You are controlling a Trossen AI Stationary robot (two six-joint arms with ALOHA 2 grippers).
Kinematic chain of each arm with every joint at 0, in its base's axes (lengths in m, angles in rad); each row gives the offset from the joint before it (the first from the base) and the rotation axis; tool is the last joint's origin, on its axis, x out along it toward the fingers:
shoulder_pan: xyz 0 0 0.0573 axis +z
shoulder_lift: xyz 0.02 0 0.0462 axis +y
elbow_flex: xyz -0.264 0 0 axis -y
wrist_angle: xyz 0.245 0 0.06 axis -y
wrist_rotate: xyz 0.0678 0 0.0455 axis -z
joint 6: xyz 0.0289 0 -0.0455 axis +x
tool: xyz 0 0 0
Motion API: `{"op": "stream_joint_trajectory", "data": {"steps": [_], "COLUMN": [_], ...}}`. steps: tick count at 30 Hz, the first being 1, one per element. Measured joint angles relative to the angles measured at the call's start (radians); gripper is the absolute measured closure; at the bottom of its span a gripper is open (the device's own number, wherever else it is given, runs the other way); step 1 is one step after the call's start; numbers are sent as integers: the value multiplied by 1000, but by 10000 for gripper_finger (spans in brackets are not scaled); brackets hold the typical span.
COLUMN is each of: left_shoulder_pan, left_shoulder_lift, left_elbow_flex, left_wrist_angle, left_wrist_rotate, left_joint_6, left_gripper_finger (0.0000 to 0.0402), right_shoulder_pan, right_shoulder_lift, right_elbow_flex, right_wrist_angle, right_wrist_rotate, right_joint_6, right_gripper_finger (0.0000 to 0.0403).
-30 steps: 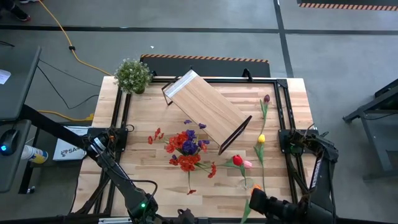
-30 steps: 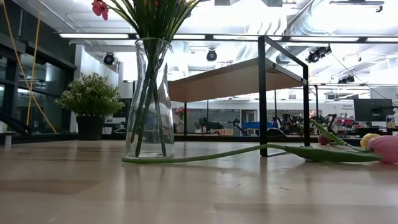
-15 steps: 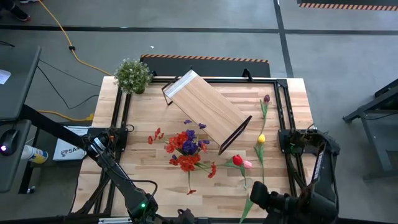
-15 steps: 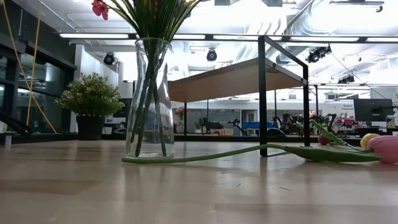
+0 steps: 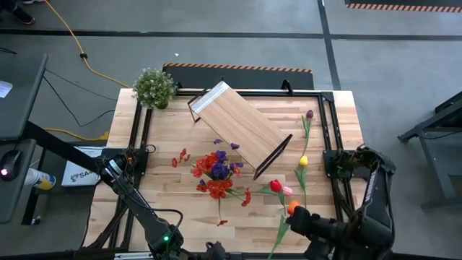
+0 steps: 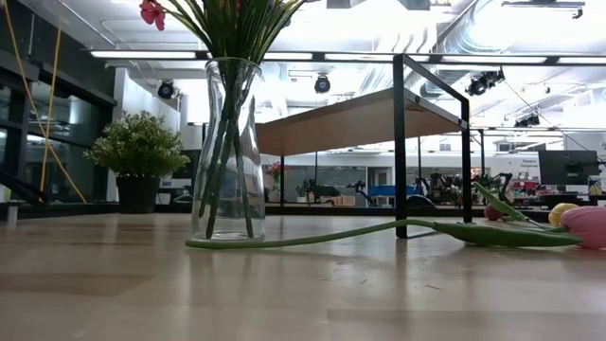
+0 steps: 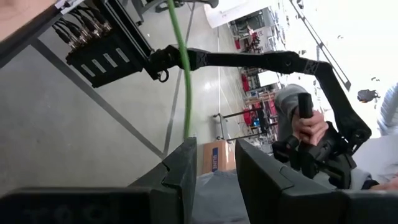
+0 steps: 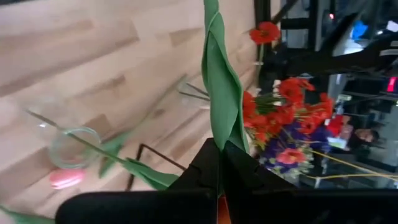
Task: Pick and place flowers into a vace then onto a shelf
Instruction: Put the orange tulip into the right transparent vase
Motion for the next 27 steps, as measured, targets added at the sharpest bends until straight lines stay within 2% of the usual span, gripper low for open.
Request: {"op": "stream_joint_trajectory", "data": {"steps": [5,13,27], "left_shoulder_pan": [8,68,111], "left_shoulder_lift": [0,0,0], "left_elbow_flex": [0,0,0], "left_wrist_angle": [0,0,0], "left_wrist_rotate": [-12,-4,43], "left_joint_6": [5,6,-1], "left_gripper_finger": [257,257,257], "right_shoulder_pan": [1,0,-4], "right_shoulder_lift": [0,0,0], "right_elbow_flex": [0,0,0], "right_wrist_angle": [0,0,0], "right_wrist_rotate": [16,134,173], "right_joint_6": [-13,-72,-87], "right_gripper_finger": [403,403,403]}}
